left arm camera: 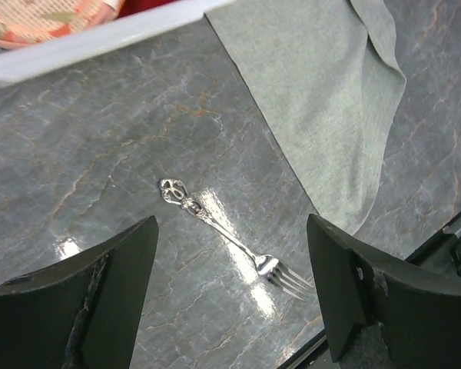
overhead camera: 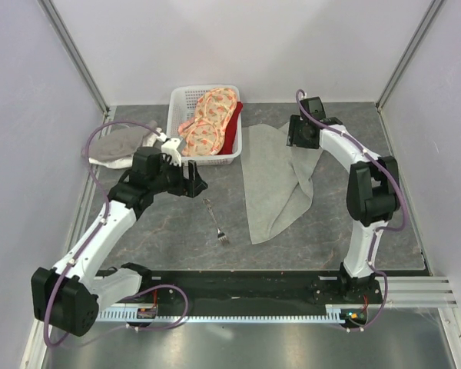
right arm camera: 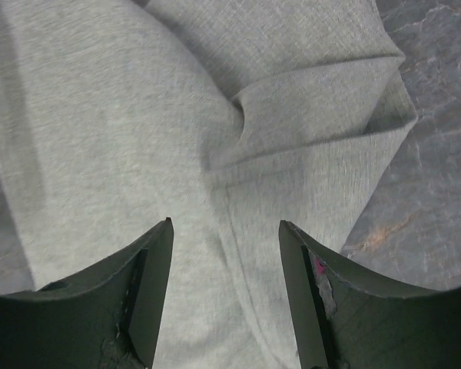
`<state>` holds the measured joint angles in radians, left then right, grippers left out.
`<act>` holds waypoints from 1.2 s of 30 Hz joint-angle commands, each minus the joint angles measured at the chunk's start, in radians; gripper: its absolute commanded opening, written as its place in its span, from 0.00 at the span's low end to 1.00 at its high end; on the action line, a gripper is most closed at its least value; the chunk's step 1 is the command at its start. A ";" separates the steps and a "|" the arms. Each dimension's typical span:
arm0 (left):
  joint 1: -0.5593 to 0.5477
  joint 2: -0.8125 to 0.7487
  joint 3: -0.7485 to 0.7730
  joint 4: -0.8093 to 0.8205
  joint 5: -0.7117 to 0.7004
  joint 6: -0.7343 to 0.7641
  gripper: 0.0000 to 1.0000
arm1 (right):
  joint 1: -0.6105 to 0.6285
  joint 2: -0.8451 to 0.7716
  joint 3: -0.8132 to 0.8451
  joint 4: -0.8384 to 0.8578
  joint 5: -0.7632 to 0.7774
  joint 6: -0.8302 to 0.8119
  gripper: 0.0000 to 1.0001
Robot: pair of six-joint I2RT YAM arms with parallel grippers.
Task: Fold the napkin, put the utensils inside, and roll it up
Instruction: Move the napkin to the centre of the board, then flatten the napkin out
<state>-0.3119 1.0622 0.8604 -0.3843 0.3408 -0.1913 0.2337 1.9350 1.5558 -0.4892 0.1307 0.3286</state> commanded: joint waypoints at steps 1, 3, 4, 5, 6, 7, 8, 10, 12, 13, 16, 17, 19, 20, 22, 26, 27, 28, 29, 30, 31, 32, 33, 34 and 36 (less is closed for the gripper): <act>-0.027 0.039 0.019 0.021 -0.029 -0.014 0.84 | -0.022 0.082 0.108 -0.032 0.017 -0.048 0.64; -0.048 0.048 0.022 0.021 -0.045 -0.026 0.83 | -0.027 0.114 0.141 -0.031 0.007 -0.053 0.63; -0.056 0.050 0.020 0.021 -0.052 -0.033 0.83 | -0.030 0.122 0.148 -0.032 0.004 -0.056 0.63; -0.064 0.053 0.020 0.022 -0.060 -0.040 0.83 | -0.031 0.139 0.167 -0.031 0.000 -0.057 0.63; -0.084 0.058 0.017 0.024 -0.069 -0.051 0.83 | -0.030 0.146 0.176 -0.032 -0.006 -0.059 0.62; -0.093 0.059 0.019 0.024 -0.077 -0.059 0.82 | -0.031 0.156 0.184 -0.032 -0.009 -0.060 0.61; -0.104 0.062 0.014 0.027 -0.086 -0.066 0.82 | -0.033 0.168 0.191 -0.032 -0.013 -0.060 0.59; -0.134 0.073 0.006 0.033 -0.106 -0.098 0.82 | -0.033 0.176 0.194 -0.032 -0.013 -0.059 0.57; -0.163 0.077 -0.017 0.057 -0.114 -0.137 0.82 | -0.033 0.186 0.193 -0.032 -0.016 -0.059 0.55; -0.177 0.082 -0.024 0.065 -0.117 -0.148 0.82 | -0.031 0.189 0.193 -0.032 -0.020 -0.057 0.52; -0.237 0.100 -0.044 0.093 -0.123 -0.171 0.83 | -0.034 0.206 0.194 -0.034 -0.040 -0.060 0.42; -0.268 0.117 -0.041 0.094 -0.134 -0.177 0.83 | -0.036 0.206 0.190 -0.035 -0.042 -0.059 0.40; -0.292 0.134 -0.040 0.101 -0.137 -0.195 0.83 | -0.037 0.200 0.182 -0.037 -0.043 -0.059 0.31; -0.321 0.153 -0.038 0.105 -0.143 -0.200 0.83 | -0.039 0.190 0.173 -0.037 -0.043 -0.060 0.27; -0.352 0.168 -0.035 0.120 -0.152 -0.217 0.83 | -0.042 0.168 0.165 -0.043 -0.042 -0.062 0.15; -0.455 0.220 -0.032 0.142 -0.190 -0.260 0.83 | -0.048 0.105 0.123 -0.068 -0.003 -0.063 0.12; -0.473 0.243 -0.032 0.147 -0.200 -0.267 0.83 | -0.050 0.088 0.107 -0.072 0.004 -0.063 0.10; -0.492 0.254 -0.034 0.150 -0.213 -0.278 0.82 | -0.056 0.050 0.092 -0.074 0.009 -0.063 0.10; -0.527 0.265 -0.034 0.151 -0.230 -0.296 0.82 | -0.057 0.032 0.055 -0.074 0.024 -0.063 0.09; -0.545 0.287 -0.034 0.156 -0.240 -0.304 0.82 | -0.062 0.012 0.035 -0.078 0.030 -0.062 0.08; -0.564 0.298 -0.031 0.159 -0.256 -0.310 0.82 | -0.065 -0.028 -0.006 -0.078 0.035 -0.062 0.08; -0.599 0.312 -0.027 0.160 -0.269 -0.325 0.82 | -0.069 -0.050 -0.026 -0.083 0.041 -0.062 0.08; -0.616 0.338 -0.026 0.159 -0.279 -0.333 0.81 | -0.077 -0.071 -0.046 -0.084 0.050 -0.062 0.06; -0.648 0.353 -0.023 0.159 -0.299 -0.339 0.81 | -0.080 -0.111 -0.086 -0.086 0.056 -0.059 0.06; -0.679 0.393 -0.021 0.165 -0.316 -0.368 0.79 | -0.089 -0.169 -0.121 -0.091 0.073 -0.059 0.06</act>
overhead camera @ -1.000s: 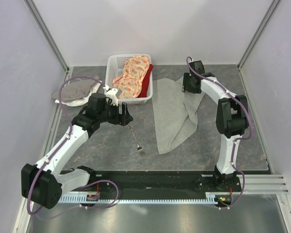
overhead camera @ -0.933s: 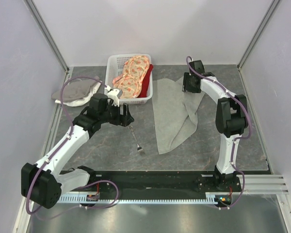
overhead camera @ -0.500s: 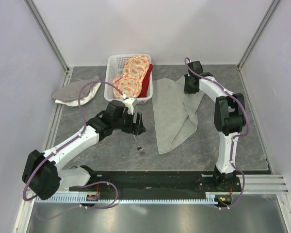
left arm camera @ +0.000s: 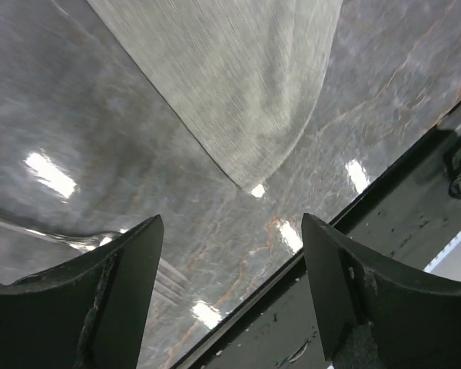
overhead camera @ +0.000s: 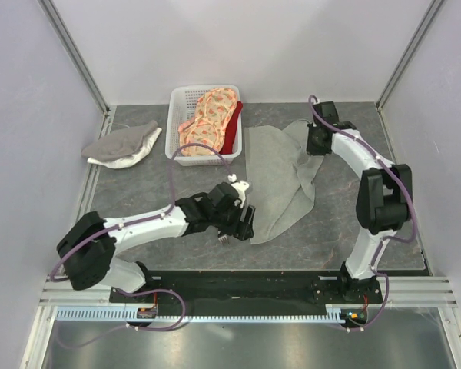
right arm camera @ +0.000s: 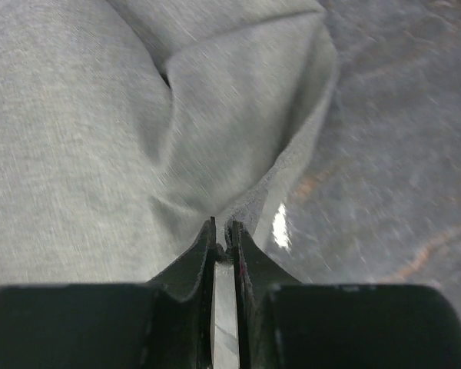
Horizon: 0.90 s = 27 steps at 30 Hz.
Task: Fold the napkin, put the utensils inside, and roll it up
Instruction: Flatten the napkin out
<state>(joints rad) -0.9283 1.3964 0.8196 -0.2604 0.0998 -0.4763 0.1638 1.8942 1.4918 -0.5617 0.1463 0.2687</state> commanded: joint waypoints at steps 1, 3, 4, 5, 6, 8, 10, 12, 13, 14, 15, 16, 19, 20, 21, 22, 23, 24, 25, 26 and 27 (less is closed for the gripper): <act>-0.091 0.073 0.021 0.044 -0.093 -0.091 0.78 | -0.024 -0.144 -0.088 -0.020 0.062 0.003 0.06; -0.115 0.102 0.029 0.044 -0.119 -0.108 0.78 | -0.035 -0.190 -0.114 -0.021 0.065 0.004 0.06; -0.131 0.130 0.038 0.044 -0.139 -0.113 0.77 | -0.038 -0.201 -0.134 -0.024 0.064 0.003 0.06; -0.136 0.145 0.042 0.043 -0.143 -0.119 0.77 | -0.041 -0.213 -0.142 -0.033 0.064 0.006 0.05; -0.139 0.157 0.047 0.041 -0.150 -0.125 0.77 | -0.046 -0.236 -0.149 -0.035 0.062 0.006 0.05; -0.147 0.191 0.058 0.044 -0.158 -0.140 0.74 | -0.049 -0.257 -0.168 -0.043 0.061 0.009 0.05; -0.156 0.211 0.073 0.047 -0.176 -0.145 0.72 | -0.053 -0.288 -0.185 -0.044 0.059 0.010 0.05; -0.162 0.231 0.087 0.053 -0.184 -0.142 0.70 | -0.058 -0.309 -0.194 -0.046 0.055 0.013 0.05; -0.170 0.239 0.092 0.055 -0.198 -0.137 0.70 | -0.060 -0.317 -0.200 -0.047 0.052 0.015 0.05; -0.176 0.251 0.096 0.053 -0.201 -0.136 0.68 | -0.060 -0.320 -0.203 -0.049 0.042 0.017 0.05; -0.181 0.257 0.105 0.055 -0.206 -0.131 0.67 | -0.066 -0.329 -0.205 -0.049 0.038 0.017 0.05; -0.191 0.263 0.108 0.053 -0.213 -0.127 0.66 | -0.067 -0.330 -0.208 -0.049 0.035 0.017 0.05; -0.210 0.296 0.128 0.011 -0.254 -0.131 0.60 | -0.073 -0.336 -0.206 -0.049 0.022 0.017 0.05; -0.214 0.300 0.133 -0.002 -0.268 -0.133 0.58 | -0.075 -0.334 -0.206 -0.049 0.016 0.018 0.05; -0.218 0.306 0.135 -0.011 -0.282 -0.137 0.57 | -0.079 -0.339 -0.206 -0.047 0.015 0.018 0.05; -0.225 0.308 0.135 -0.023 -0.307 -0.145 0.56 | -0.081 -0.339 -0.206 -0.047 0.013 0.017 0.05; -0.227 0.309 0.131 -0.030 -0.314 -0.147 0.54 | -0.083 -0.337 -0.206 -0.049 0.015 0.015 0.05; -0.230 0.314 0.133 -0.036 -0.324 -0.150 0.53 | -0.086 -0.339 -0.206 -0.049 0.012 0.014 0.05; -0.233 0.319 0.135 -0.042 -0.334 -0.150 0.52 | -0.087 -0.340 -0.205 -0.049 0.010 0.014 0.05; -0.234 0.325 0.135 -0.056 -0.339 -0.151 0.50 | -0.090 -0.342 -0.206 -0.047 0.010 0.014 0.05; -0.236 0.331 0.138 -0.060 -0.345 -0.151 0.50 | -0.095 -0.345 -0.206 -0.049 0.006 0.014 0.05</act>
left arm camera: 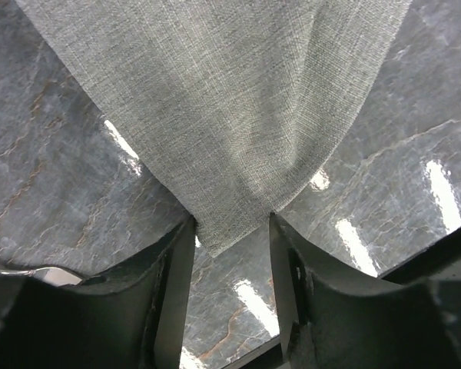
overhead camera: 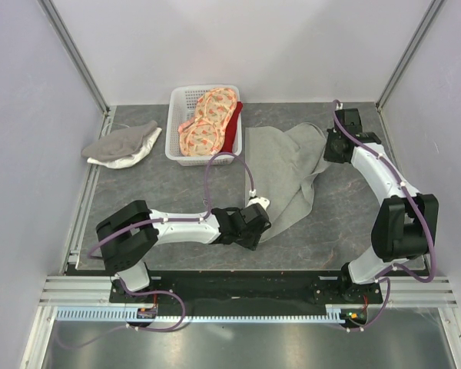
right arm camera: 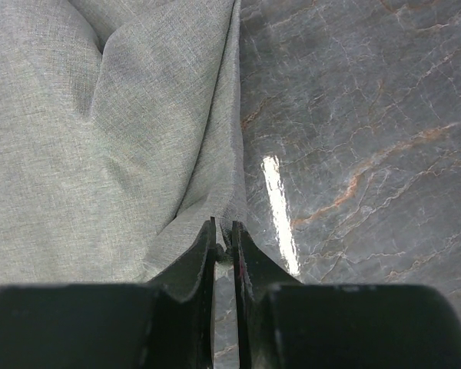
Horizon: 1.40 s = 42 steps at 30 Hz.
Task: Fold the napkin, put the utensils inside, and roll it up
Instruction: Flatten the napkin out
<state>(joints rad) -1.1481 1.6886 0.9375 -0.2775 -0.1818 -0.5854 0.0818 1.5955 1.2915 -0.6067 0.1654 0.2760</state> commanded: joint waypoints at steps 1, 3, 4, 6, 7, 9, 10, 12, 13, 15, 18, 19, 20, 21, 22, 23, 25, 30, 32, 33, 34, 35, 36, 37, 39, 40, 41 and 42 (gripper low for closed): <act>-0.021 0.051 0.020 -0.049 -0.074 -0.045 0.49 | -0.014 -0.049 -0.006 -0.002 -0.015 0.006 0.05; -0.022 0.062 0.020 -0.060 -0.081 -0.048 0.42 | -0.020 -0.060 -0.006 -0.004 -0.020 0.009 0.05; -0.024 0.074 0.017 -0.061 -0.084 -0.050 0.37 | -0.024 -0.065 -0.006 -0.004 -0.029 0.009 0.04; -0.024 0.082 0.017 -0.061 -0.087 -0.050 0.21 | -0.030 -0.083 -0.001 -0.007 -0.035 0.008 0.01; -0.024 0.082 0.017 -0.063 -0.088 -0.048 0.15 | -0.034 -0.089 0.003 -0.011 -0.043 0.005 0.00; -0.024 0.077 0.030 -0.063 -0.094 -0.045 0.02 | -0.042 -0.110 0.032 -0.031 -0.043 -0.004 0.00; -0.024 0.068 0.040 -0.065 -0.105 -0.031 0.02 | -0.043 -0.120 0.044 -0.042 -0.038 -0.012 0.00; -0.021 0.025 0.084 -0.087 -0.143 -0.001 0.02 | -0.050 -0.157 0.090 -0.079 -0.015 -0.018 0.00; -0.018 0.002 0.108 -0.106 -0.160 0.012 0.02 | -0.051 -0.173 0.106 -0.103 -0.006 -0.021 0.00; -0.006 -0.061 0.214 -0.171 -0.217 0.053 0.02 | -0.053 -0.225 0.158 -0.129 0.031 -0.023 0.00; 0.005 -0.162 0.357 -0.210 -0.281 0.139 0.02 | -0.053 -0.308 0.244 -0.188 0.086 -0.023 0.00; 0.008 -0.188 0.386 -0.218 -0.292 0.160 0.02 | -0.053 -0.330 0.270 -0.218 0.100 -0.026 0.00; 0.011 -0.219 0.443 -0.223 -0.301 0.182 0.02 | -0.054 -0.368 0.323 -0.232 0.127 -0.031 0.00; 0.016 -0.269 0.469 -0.227 -0.315 0.229 0.02 | -0.053 -0.388 0.354 -0.251 0.140 -0.035 0.00; 0.016 -0.294 0.495 -0.244 -0.320 0.252 0.02 | -0.053 -0.417 0.385 -0.281 0.154 -0.038 0.00; 0.016 -0.315 0.554 -0.255 -0.330 0.294 0.02 | -0.053 -0.433 0.449 -0.297 0.176 -0.044 0.00; 0.016 -0.372 0.645 -0.288 -0.337 0.326 0.02 | -0.053 -0.468 0.518 -0.344 0.192 -0.049 0.00; 0.016 -0.469 0.777 -0.330 -0.292 0.387 0.02 | -0.053 -0.506 0.753 -0.422 0.210 -0.051 0.00; 0.017 -0.483 0.814 -0.328 -0.248 0.394 0.02 | -0.053 -0.506 0.804 -0.433 0.220 -0.057 0.00; 0.018 -0.484 0.823 -0.325 -0.233 0.401 0.02 | -0.053 -0.506 0.808 -0.433 0.230 -0.064 0.00; 0.019 -0.474 0.848 -0.325 -0.219 0.406 0.02 | -0.054 -0.497 0.807 -0.433 0.238 -0.067 0.00; 0.028 -0.463 0.860 -0.325 -0.191 0.420 0.02 | -0.053 -0.490 0.801 -0.435 0.244 -0.069 0.00; 0.039 -0.448 0.871 -0.325 -0.177 0.426 0.02 | -0.054 -0.477 0.795 -0.435 0.250 -0.066 0.00; 0.060 -0.423 0.886 -0.324 -0.154 0.427 0.02 | -0.053 -0.471 0.783 -0.435 0.258 -0.061 0.00; 0.166 -0.402 0.897 -0.331 -0.043 0.401 0.02 | -0.053 -0.463 0.776 -0.435 0.253 -0.051 0.00; 0.204 -0.392 0.902 -0.335 -0.003 0.385 0.02 | -0.053 -0.466 0.779 -0.435 0.244 -0.044 0.00; 0.241 -0.397 0.902 -0.336 0.030 0.366 0.02 | -0.053 -0.473 0.781 -0.435 0.247 -0.041 0.00; 0.243 -0.402 0.900 -0.335 0.027 0.368 0.02 | -0.054 -0.488 0.782 -0.435 0.250 -0.040 0.00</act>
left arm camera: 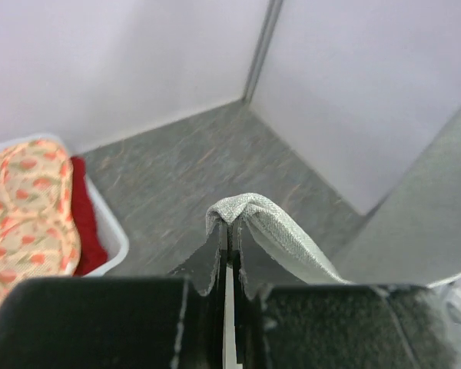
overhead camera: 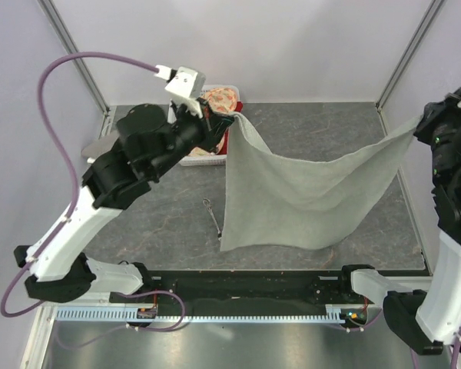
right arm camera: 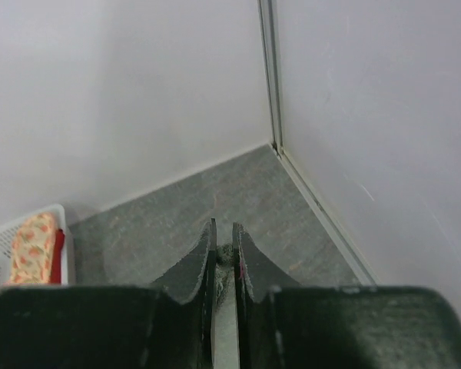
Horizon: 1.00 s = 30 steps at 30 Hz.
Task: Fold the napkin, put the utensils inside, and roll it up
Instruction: Flatten the napkin out
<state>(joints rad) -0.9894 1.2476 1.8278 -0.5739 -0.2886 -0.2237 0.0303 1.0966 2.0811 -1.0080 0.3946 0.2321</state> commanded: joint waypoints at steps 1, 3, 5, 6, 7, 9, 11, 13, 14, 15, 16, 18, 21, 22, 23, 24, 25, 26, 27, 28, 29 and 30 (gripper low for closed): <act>0.083 0.033 0.007 -0.040 0.134 0.006 0.02 | -0.001 0.002 -0.003 -0.034 0.029 0.003 0.00; 0.083 0.010 0.001 -0.040 0.155 0.006 0.02 | -0.003 -0.033 0.002 -0.035 0.047 0.004 0.00; 0.083 -0.013 -0.007 -0.040 0.178 0.003 0.02 | -0.003 -0.056 0.002 -0.035 0.052 0.006 0.00; 0.083 -0.019 -0.012 -0.041 0.180 0.003 0.02 | -0.001 -0.076 0.004 -0.035 0.047 0.007 0.00; 0.084 -0.025 -0.013 -0.043 0.192 0.003 0.02 | -0.003 -0.086 0.002 -0.037 0.043 0.012 0.00; 0.084 -0.037 -0.016 -0.046 0.207 0.001 0.02 | -0.001 -0.109 0.002 -0.037 0.032 0.015 0.00; 0.083 -0.048 -0.018 -0.055 0.238 -0.008 0.02 | -0.001 -0.122 0.002 -0.043 0.027 0.021 0.00; 0.084 -0.065 -0.025 -0.061 0.267 -0.020 0.02 | -0.001 -0.138 0.005 -0.056 0.023 0.021 0.00; 0.083 -0.076 -0.030 -0.061 0.273 -0.025 0.02 | -0.003 -0.139 0.010 -0.064 0.006 0.019 0.00; 0.083 -0.079 -0.030 -0.064 0.279 -0.032 0.02 | -0.001 -0.136 0.025 -0.075 0.000 0.021 0.00; 0.081 -0.080 -0.030 -0.072 0.285 -0.035 0.02 | -0.001 -0.135 0.036 -0.098 -0.006 0.026 0.00; 0.083 -0.080 -0.022 -0.078 0.286 -0.043 0.02 | -0.001 -0.133 0.048 -0.109 -0.017 0.036 0.00; 0.083 -0.050 0.002 -0.078 0.310 -0.040 0.02 | -0.001 -0.130 0.060 -0.107 0.013 0.038 0.00; 0.083 -0.036 0.011 -0.073 0.309 -0.036 0.02 | -0.001 -0.123 0.065 -0.106 0.030 0.032 0.00; 0.084 -0.019 0.039 -0.072 0.304 -0.029 0.02 | 0.000 -0.098 0.069 -0.106 0.047 0.026 0.00; 0.087 0.005 0.054 -0.067 0.302 -0.014 0.02 | -0.001 -0.080 0.073 -0.104 0.078 0.003 0.00; 0.100 0.057 0.070 -0.064 0.315 -0.011 0.02 | 0.000 -0.060 0.070 -0.100 0.095 -0.008 0.00; 0.122 0.096 0.108 -0.060 0.342 -0.012 0.02 | 0.000 -0.011 0.063 -0.093 0.114 -0.014 0.00; 0.191 0.130 0.125 -0.052 0.426 -0.029 0.02 | 0.000 0.011 0.030 -0.078 0.131 -0.034 0.00; 0.230 0.212 0.143 -0.047 0.469 -0.042 0.02 | 0.000 0.031 0.004 -0.025 0.160 -0.045 0.00; 0.262 0.251 0.178 -0.023 0.497 -0.052 0.02 | 0.000 0.070 -0.051 0.005 0.176 -0.056 0.00; 0.312 0.292 0.198 -0.011 0.523 -0.055 0.02 | -0.001 0.094 -0.076 0.040 0.191 -0.065 0.00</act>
<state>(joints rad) -0.8143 1.3769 1.9476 -0.6426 0.0917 -0.2405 0.0307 1.0489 2.1151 -1.0760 0.4824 0.2314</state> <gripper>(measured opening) 0.043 0.153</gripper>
